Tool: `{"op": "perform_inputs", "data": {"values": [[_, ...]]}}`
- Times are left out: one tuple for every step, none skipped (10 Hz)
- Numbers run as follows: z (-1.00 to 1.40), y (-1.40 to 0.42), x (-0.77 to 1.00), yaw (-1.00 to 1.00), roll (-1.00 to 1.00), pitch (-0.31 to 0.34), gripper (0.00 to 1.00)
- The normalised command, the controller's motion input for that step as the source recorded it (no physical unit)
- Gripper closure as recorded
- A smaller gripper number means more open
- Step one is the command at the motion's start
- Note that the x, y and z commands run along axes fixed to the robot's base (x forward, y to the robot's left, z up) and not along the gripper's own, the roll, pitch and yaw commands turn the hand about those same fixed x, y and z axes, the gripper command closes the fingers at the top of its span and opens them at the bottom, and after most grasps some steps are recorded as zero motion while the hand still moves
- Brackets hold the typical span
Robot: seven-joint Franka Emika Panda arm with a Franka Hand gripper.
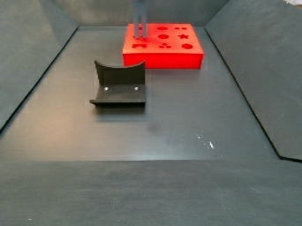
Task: Insert the double-square object.
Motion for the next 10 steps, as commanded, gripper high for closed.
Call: {"op": "perform_inputs", "data": {"values": [[-0.47,0.1,0.02,-0.15,0.1,0.03,1.0],[-0.48,0.18,0.0,-0.2,0.12,0.046,1.0],[-0.46,0.23,0.0,-0.2,0.12,0.047,1.0],[-0.39,0.13,0.01,-0.16,0.08,0.02,1.0],[-0.28,0.05,0.02,-0.01,0.0,-0.011,1.0],[-0.21,0.06,0.0,0.0,-0.03,-0.021,1.0],[-0.31,0.18,0.03,0.0,0.0,0.0,1.0],[-0.35,0.27,0.03,0.0,0.0,0.0,1.0],[-0.06,0.13,0.03,-0.12,-0.14,-0.027,1.0],[-0.04,0.13,0.0,-0.05,0.0,0.0,1.0]]}}
